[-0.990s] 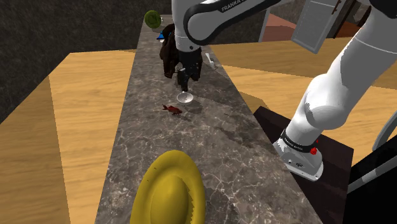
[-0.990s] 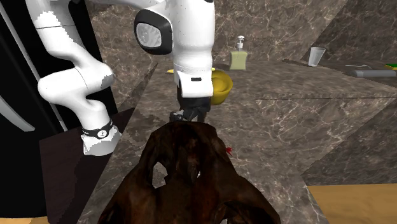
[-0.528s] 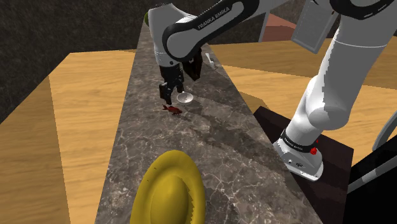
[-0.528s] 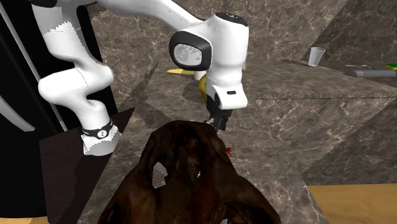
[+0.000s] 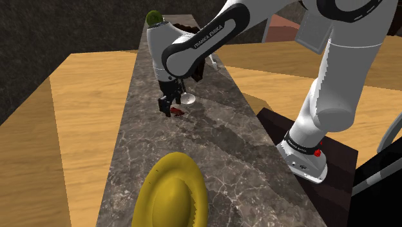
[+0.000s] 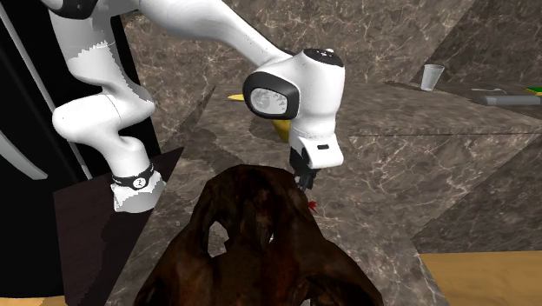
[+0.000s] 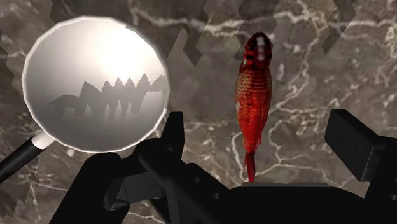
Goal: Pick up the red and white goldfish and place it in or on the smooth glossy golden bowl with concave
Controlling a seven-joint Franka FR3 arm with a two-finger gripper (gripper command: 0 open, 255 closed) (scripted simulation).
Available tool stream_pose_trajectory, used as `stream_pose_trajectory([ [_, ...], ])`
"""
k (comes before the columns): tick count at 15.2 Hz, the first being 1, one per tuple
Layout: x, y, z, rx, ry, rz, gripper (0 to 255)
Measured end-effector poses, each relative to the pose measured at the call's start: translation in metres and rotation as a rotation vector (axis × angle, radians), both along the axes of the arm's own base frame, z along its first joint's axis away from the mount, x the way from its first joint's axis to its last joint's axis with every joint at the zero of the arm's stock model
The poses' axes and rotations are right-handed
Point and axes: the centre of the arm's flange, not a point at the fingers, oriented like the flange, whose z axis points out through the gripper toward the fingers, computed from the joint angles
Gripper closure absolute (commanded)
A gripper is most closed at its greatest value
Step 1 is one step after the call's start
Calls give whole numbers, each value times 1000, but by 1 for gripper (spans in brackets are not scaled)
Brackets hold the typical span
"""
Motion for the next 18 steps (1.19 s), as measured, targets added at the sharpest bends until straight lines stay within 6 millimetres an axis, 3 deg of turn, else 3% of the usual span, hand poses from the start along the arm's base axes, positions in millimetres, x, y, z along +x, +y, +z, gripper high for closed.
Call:
stream_pose_trajectory([
  [8,-1,-1,-7,0,0,0,0],
  [9,-1,-1,-8,0,0,0,255],
  [18,-1,-1,-8,0,-1,0,255],
])
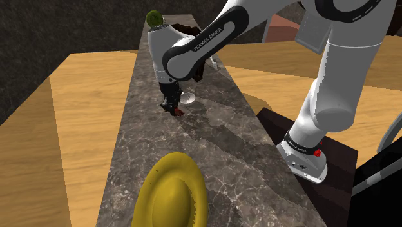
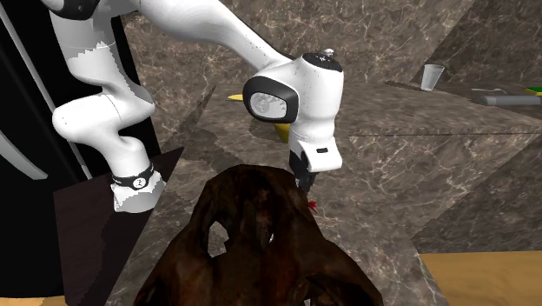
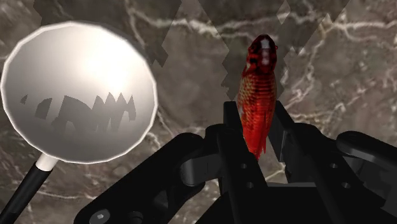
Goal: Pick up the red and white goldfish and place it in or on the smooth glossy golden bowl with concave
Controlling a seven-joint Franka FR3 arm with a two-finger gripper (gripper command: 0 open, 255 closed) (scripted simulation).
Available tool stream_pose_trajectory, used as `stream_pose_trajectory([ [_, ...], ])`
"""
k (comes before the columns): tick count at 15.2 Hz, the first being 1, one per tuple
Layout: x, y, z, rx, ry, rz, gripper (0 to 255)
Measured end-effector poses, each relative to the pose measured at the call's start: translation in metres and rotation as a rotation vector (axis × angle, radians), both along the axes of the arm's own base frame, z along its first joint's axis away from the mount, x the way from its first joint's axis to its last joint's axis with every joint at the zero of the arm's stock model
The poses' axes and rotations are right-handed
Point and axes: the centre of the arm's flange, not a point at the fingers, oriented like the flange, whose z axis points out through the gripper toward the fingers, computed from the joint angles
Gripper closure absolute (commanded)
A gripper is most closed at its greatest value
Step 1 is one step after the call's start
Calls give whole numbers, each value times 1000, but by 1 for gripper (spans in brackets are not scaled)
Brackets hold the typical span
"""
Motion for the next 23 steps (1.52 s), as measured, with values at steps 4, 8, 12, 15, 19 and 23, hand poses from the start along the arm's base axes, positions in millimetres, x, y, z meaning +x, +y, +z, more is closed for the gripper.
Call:
stream_pose_trajectory([
  [4,0,0,10,0,0,0,255],
  [8,-1,0,32,0,0,0,255],
  [12,0,0,52,0,0,0,255],
  [15,0,0,67,0,0,0,255],
  [19,0,-1,89,0,0,-1,255],
  [23,1,0,111,0,0,0,255],
])
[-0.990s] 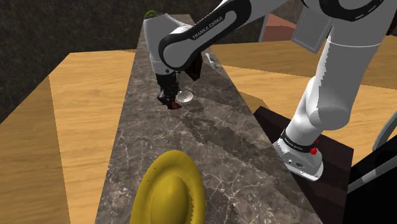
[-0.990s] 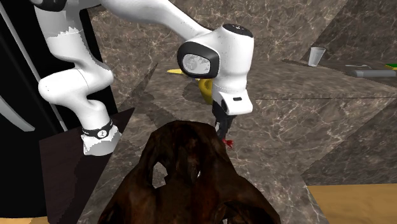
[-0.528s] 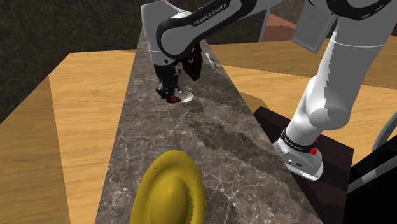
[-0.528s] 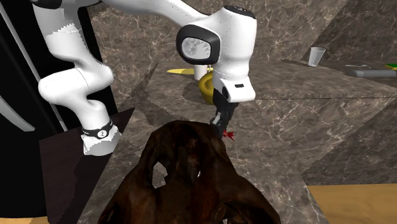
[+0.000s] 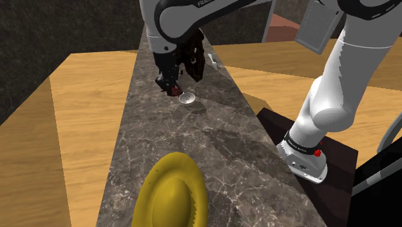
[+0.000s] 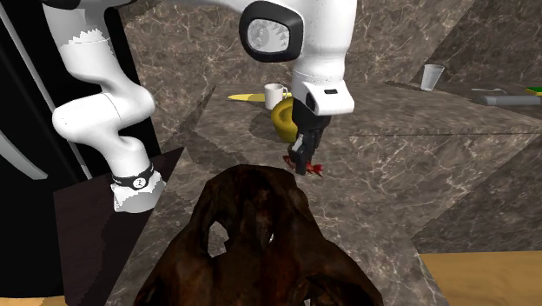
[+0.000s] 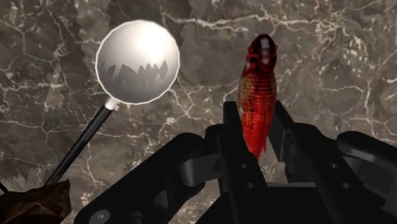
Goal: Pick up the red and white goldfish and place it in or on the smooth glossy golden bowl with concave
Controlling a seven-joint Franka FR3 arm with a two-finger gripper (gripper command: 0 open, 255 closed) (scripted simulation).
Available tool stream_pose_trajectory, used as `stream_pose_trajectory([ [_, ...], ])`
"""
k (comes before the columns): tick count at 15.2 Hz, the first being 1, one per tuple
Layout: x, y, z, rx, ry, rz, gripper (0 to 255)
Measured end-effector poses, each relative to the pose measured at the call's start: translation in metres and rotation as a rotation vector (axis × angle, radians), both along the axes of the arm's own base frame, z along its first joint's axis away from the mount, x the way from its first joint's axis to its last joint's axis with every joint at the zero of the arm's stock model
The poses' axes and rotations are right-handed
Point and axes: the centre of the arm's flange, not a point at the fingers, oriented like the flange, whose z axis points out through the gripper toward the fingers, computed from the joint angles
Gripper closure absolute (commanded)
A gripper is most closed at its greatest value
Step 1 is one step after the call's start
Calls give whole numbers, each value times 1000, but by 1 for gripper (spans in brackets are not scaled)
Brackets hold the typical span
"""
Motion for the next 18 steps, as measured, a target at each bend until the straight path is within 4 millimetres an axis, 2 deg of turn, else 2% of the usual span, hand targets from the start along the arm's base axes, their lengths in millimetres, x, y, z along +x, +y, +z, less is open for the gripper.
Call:
stream_pose_trajectory([
  [11,-1,0,55,0,0,0,255],
  [13,-14,10,56,0,0,0,255],
  [18,-60,55,58,0,1,1,255],
])
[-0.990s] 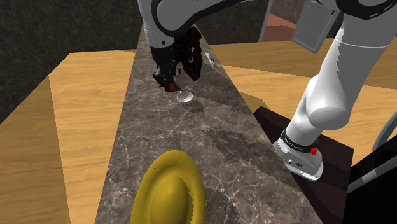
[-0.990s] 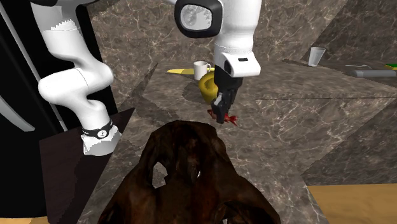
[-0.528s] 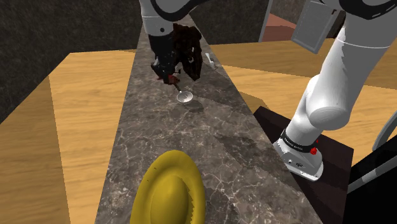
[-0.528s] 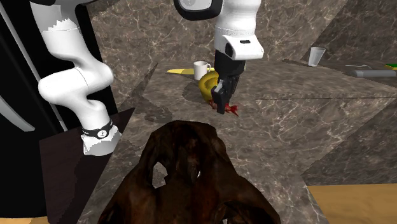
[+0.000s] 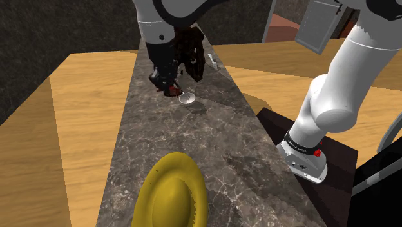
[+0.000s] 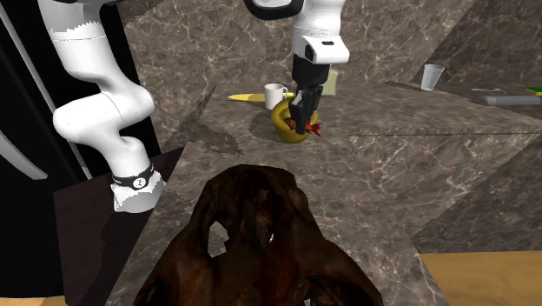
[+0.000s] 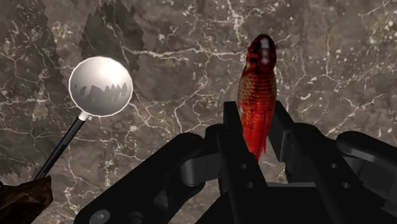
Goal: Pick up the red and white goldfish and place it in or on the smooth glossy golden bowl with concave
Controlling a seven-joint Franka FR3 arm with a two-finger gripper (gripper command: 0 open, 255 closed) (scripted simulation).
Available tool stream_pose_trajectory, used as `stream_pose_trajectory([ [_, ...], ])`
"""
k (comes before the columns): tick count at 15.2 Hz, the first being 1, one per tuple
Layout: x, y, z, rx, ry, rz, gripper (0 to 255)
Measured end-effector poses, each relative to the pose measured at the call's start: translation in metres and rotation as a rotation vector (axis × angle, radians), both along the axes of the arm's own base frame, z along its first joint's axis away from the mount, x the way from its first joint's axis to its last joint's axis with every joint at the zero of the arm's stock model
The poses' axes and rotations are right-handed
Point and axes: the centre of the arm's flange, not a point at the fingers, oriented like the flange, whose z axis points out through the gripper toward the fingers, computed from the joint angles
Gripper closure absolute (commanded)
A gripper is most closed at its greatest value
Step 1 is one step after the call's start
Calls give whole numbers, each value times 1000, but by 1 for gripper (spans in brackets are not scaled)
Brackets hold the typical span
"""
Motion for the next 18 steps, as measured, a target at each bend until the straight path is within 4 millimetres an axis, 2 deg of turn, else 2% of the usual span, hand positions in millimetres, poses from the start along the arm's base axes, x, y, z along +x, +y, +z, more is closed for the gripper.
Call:
stream_pose_trajectory([
  [5,-46,45,-1,1,0,0,255],
  [9,-87,78,5,0,0,0,255],
  [18,-173,157,1,0,0,0,255],
])
